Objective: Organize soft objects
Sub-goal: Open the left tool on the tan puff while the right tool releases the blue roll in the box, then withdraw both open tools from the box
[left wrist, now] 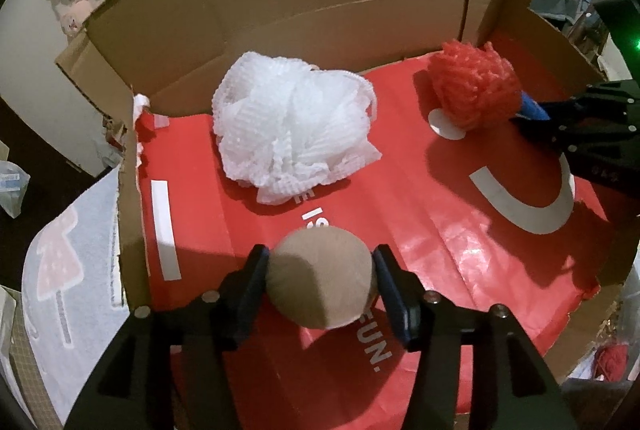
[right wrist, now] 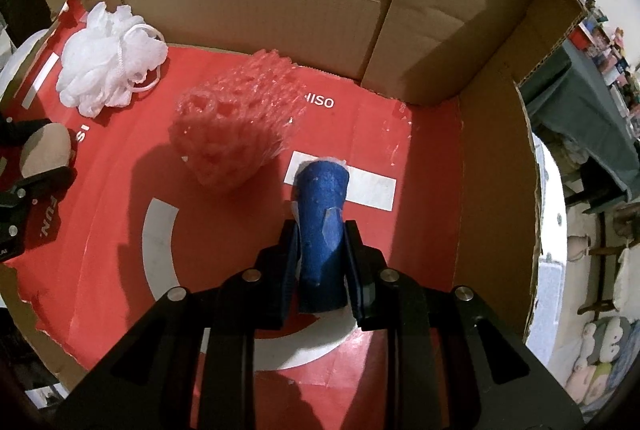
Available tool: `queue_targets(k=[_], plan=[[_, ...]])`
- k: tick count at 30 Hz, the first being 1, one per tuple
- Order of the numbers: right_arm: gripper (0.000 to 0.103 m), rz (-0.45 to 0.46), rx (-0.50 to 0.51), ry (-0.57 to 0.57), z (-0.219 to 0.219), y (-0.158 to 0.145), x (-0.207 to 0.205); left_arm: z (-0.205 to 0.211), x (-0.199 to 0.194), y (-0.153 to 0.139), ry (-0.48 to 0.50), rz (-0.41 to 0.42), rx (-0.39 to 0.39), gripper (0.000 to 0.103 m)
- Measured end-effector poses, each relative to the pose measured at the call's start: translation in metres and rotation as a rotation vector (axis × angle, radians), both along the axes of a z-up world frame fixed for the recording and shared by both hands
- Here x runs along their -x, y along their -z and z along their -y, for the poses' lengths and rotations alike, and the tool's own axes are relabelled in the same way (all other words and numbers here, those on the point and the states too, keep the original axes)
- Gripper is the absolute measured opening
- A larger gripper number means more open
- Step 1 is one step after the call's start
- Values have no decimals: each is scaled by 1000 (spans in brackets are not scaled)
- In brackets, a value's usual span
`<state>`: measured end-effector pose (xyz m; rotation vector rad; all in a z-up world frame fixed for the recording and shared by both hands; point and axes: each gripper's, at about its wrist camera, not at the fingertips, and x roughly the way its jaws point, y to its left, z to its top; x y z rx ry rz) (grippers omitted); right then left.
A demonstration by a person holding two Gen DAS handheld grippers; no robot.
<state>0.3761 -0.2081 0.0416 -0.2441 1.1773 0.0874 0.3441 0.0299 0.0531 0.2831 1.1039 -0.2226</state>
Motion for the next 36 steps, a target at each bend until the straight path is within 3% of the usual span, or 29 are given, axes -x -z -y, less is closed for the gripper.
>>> queue_targets(k=[2, 3, 4, 8, 13, 19, 27, 29, 36], plan=[[34, 1, -5, -4, 1, -2, 1, 0, 3, -4, 4, 13, 9, 62], [55, 3, -7, -6, 1, -3, 2, 0, 5, -6, 4, 20, 13, 67], [61, 12, -10, -11, 0, -4, 3, 0, 7, -8, 2, 30, 15, 70], [61, 50, -5, -20, -4, -15, 11, 0, 19, -22, -2, 71, 45, 73], [61, 98, -62, -16, -4, -42, 30, 1, 46, -48, 1, 156, 95, 86], [73, 197, -118, -23, -5, -83, 71, 2, 89, -85, -14, 277, 166, 96], [83, 394, -167, -46, -20, -141, 158, -4, 168, -134, -28, 470, 258, 103], [89, 435, -178, -47, -20, -150, 179, -3, 185, -138, -31, 503, 270, 103], [91, 590, -179, -49, -29, -164, 263, 2, 253, -140, -41, 610, 291, 103]])
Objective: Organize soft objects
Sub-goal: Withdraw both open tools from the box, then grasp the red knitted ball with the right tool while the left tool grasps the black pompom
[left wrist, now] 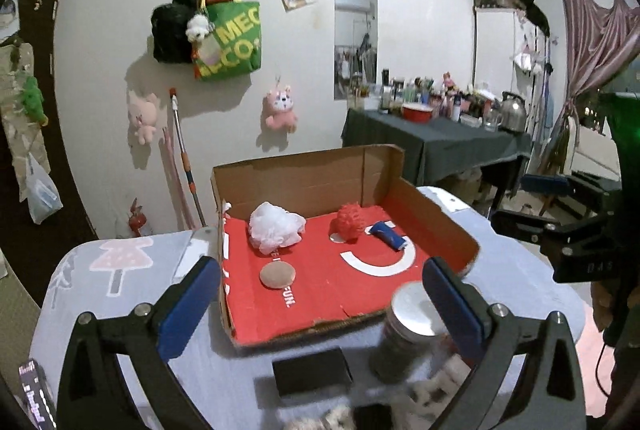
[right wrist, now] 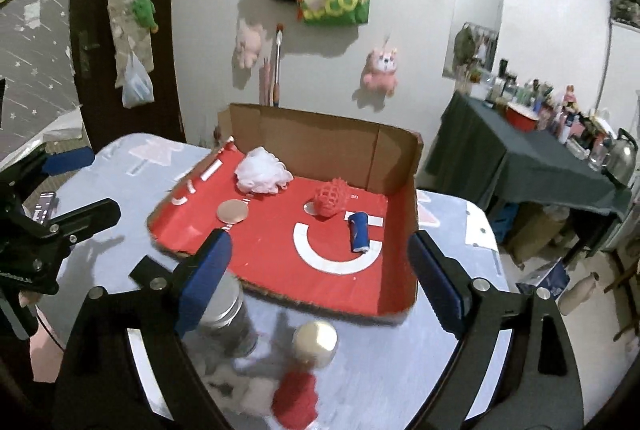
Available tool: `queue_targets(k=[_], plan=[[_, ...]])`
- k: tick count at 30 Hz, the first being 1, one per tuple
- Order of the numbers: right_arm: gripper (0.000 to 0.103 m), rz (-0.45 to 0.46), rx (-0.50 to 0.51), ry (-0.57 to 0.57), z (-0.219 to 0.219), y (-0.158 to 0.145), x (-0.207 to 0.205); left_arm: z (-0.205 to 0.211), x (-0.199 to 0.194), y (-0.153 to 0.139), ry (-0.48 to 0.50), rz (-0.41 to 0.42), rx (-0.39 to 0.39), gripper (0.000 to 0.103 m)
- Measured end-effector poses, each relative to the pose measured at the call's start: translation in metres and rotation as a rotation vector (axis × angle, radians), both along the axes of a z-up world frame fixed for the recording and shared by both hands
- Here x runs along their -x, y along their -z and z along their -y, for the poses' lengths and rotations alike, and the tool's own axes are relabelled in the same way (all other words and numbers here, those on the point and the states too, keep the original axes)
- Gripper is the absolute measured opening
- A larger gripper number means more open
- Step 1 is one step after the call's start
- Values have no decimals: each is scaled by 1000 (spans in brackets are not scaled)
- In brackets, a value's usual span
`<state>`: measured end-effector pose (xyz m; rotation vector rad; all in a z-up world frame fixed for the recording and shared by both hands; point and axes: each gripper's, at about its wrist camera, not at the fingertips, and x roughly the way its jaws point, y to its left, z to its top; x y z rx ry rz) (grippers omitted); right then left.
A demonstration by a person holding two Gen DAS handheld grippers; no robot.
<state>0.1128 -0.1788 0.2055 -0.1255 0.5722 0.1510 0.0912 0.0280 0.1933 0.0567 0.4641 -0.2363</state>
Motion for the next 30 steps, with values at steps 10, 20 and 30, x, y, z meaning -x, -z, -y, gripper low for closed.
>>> queue_targets(k=[10, 20, 30], plan=[[96, 105, -20, 58, -5, 32, 81, 9, 65, 28, -26, 64, 12, 103], [96, 35, -45, 122, 2, 105, 103, 25, 71, 104, -10, -66, 14, 103], [96, -67, -91, 146, 16, 148, 91, 28, 66, 138, -11, -149, -5, 103]])
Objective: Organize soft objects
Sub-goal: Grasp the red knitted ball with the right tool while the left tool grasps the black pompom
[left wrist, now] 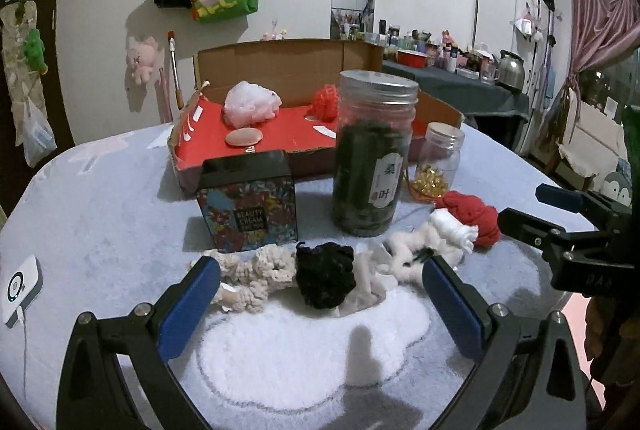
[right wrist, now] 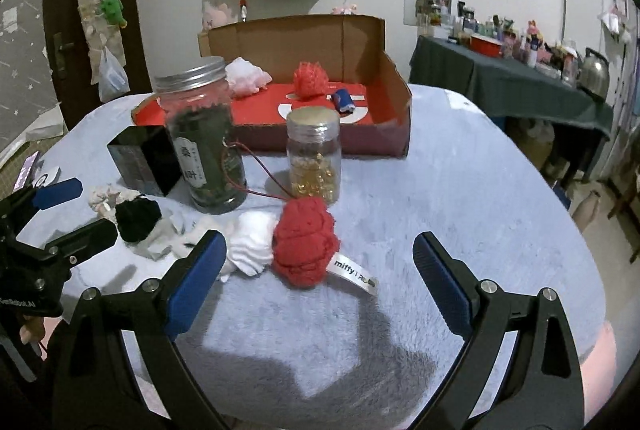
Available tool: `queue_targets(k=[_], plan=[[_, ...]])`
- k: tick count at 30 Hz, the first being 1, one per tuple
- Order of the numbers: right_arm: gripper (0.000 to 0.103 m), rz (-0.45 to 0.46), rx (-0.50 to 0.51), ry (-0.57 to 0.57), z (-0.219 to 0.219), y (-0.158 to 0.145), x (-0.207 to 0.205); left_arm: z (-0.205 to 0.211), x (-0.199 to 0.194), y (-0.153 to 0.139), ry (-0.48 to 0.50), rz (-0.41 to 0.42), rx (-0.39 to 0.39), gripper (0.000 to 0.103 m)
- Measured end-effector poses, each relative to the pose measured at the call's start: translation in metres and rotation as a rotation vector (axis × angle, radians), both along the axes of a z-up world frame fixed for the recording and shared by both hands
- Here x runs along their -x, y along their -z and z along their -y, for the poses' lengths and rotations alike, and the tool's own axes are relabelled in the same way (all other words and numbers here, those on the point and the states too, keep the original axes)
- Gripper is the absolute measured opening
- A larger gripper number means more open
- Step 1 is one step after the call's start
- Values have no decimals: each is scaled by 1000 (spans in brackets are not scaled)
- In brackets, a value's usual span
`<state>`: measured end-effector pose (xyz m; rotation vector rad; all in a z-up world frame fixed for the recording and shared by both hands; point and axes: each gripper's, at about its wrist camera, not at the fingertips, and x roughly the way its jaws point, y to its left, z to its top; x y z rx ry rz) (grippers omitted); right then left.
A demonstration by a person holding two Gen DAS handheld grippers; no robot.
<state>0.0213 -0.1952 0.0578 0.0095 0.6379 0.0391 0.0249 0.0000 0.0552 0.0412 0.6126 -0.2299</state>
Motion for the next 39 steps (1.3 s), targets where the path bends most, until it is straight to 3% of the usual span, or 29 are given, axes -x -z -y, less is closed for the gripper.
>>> queue_targets(k=[5, 13, 17, 19, 21, 23, 39], plan=[[95, -28, -36, -1, 7, 6, -6, 1, -4, 2, -1, -2, -15, 101], [91, -51, -80, -23, 15, 12, -22, 2, -17, 9, 26, -42, -30, 84], [76, -77, -126, -34, 22, 18, -32, 5, -21, 11, 47, -56, -38, 73], [70, -99, -154, -47, 24, 24, -38, 8, -24, 13, 74, -71, -45, 51], [46, -131, -192, -73, 26, 31, -44, 10, -27, 17, 99, -100, -49, 28], [31, -158, -270, -126, 29, 34, -47, 10, -28, 17, 104, -102, -49, 28], [31, -92, -276, -155, 22, 10, -38, 6, -29, -5, 133, -86, -18, 24]])
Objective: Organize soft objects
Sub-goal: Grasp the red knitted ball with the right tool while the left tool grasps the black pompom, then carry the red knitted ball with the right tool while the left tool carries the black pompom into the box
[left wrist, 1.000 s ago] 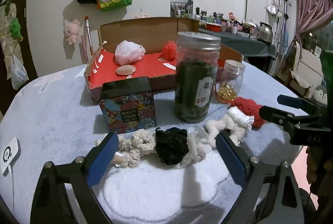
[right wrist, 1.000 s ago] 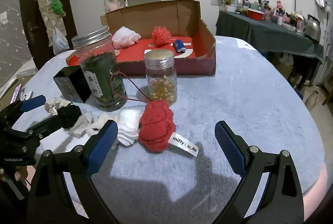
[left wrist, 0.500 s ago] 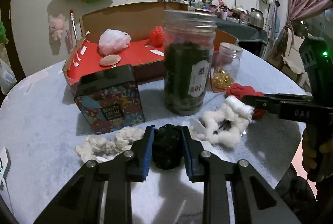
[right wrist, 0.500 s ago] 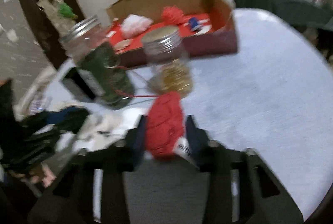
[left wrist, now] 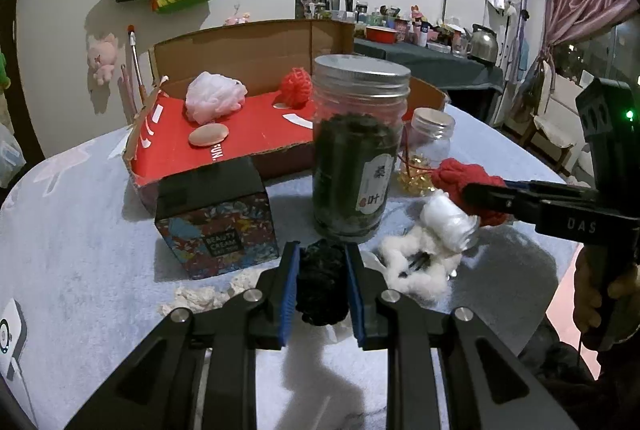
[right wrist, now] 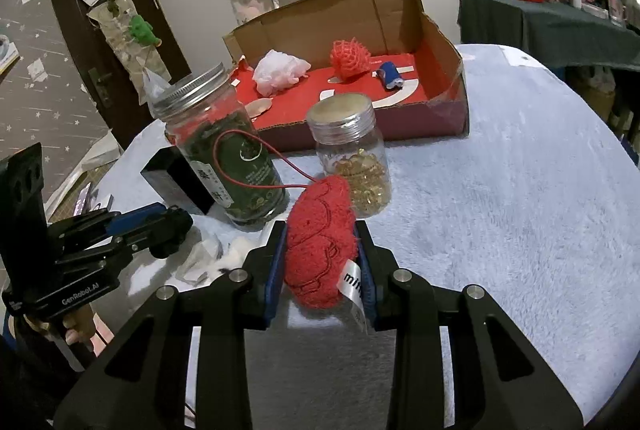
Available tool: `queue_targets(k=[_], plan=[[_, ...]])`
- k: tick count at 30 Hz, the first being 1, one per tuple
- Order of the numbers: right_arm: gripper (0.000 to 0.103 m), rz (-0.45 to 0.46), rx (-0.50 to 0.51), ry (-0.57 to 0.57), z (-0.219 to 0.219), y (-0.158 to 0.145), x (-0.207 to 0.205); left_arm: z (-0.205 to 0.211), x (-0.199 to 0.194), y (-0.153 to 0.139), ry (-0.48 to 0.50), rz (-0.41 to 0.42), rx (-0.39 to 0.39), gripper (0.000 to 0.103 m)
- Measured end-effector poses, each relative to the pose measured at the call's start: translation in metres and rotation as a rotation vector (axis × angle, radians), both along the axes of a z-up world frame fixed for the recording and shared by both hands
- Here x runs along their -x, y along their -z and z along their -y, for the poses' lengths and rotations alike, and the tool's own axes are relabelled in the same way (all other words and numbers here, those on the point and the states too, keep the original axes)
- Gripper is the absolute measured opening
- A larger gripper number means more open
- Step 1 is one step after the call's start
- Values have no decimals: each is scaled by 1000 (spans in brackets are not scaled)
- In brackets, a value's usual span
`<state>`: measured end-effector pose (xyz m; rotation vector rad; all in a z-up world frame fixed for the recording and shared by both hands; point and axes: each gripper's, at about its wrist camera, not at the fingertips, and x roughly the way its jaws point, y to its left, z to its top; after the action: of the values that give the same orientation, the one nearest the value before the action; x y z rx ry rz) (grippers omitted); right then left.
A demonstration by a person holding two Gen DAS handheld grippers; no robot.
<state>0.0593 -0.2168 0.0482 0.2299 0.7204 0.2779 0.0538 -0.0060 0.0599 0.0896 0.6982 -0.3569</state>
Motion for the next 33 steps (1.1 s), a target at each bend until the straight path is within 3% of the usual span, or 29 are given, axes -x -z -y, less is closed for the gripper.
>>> queue_targets(k=[16, 33], plan=[[31, 51, -6, -28, -5, -21, 7, -2, 2, -13, 39, -6, 83, 24], [31, 4, -66, -119, -32, -9, 5, 2, -2, -13, 66, -20, 134, 24]])
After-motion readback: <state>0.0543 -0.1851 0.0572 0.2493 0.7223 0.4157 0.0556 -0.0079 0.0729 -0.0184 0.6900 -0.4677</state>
